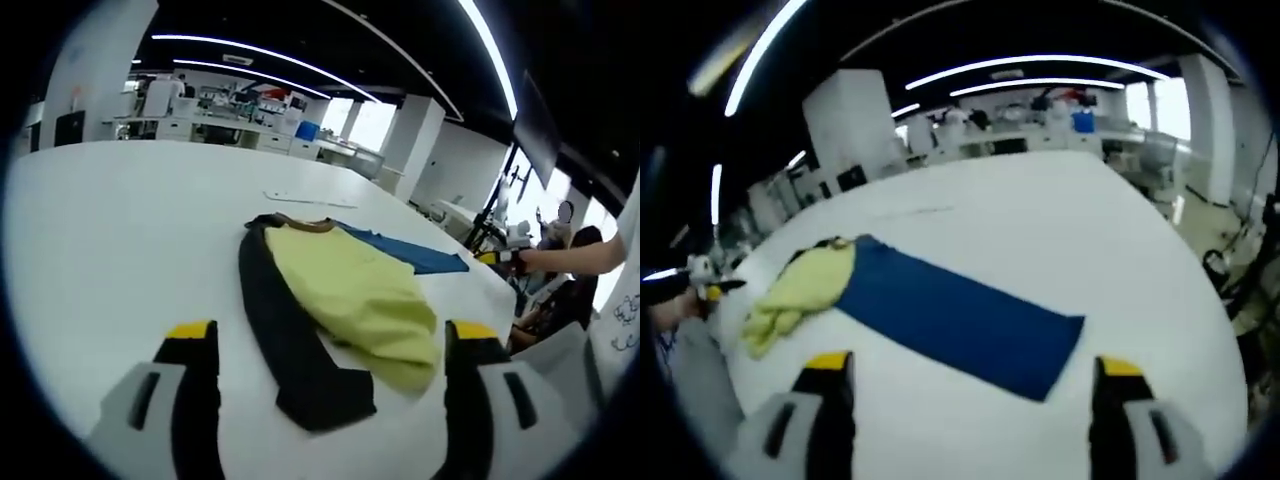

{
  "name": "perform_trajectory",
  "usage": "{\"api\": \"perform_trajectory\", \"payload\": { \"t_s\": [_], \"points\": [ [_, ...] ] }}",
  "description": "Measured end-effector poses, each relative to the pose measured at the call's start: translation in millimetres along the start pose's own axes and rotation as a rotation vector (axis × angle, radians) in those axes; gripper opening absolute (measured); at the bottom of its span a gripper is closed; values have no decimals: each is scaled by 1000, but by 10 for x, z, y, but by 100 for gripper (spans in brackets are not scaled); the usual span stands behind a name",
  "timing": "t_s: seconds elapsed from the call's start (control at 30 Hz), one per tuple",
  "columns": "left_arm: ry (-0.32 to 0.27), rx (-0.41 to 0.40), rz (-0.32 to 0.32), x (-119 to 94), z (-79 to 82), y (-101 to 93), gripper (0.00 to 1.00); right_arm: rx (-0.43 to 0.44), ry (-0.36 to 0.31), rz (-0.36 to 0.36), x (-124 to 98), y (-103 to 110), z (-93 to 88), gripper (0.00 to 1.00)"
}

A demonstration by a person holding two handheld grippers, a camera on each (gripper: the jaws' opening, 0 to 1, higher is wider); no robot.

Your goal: Fold the garment on the visible template until the final outline fits inside the template.

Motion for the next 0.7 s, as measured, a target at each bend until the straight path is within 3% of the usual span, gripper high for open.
{"api": "perform_trajectory", "payload": {
  "t_s": [0.1, 0.23, 0.37, 0.53, 0.7],
  "points": [
    [0, -16, 7, -33, -59, 12, 90, -14, -10, 15, -31, 172, -20, 99],
    [19, -15, 12, -60, -146, -55, 89, -31, -15, 27, -44, 219, 6, 99],
    [58, 5, 25, -53, -271, -58, 82, -42, -29, 41, -94, 364, 47, 99],
    [126, 94, 55, -37, -405, -112, 71, -54, -38, 54, -116, 442, 75, 99],
    [162, 156, 45, 31, -455, -295, 61, -57, -42, 65, -144, 530, 54, 99]
  ]
}}
Point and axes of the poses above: the point that each gripper's makers call its tool centre point, and the gripper's own axes: x roughly forward along the fingers, y roughly to its left, z roughly out of its top, the point moved 2 cm from there along -x, roughly backward along the fingers, and after that the axes turned 15 degrees about y, right-handed, at the moved point
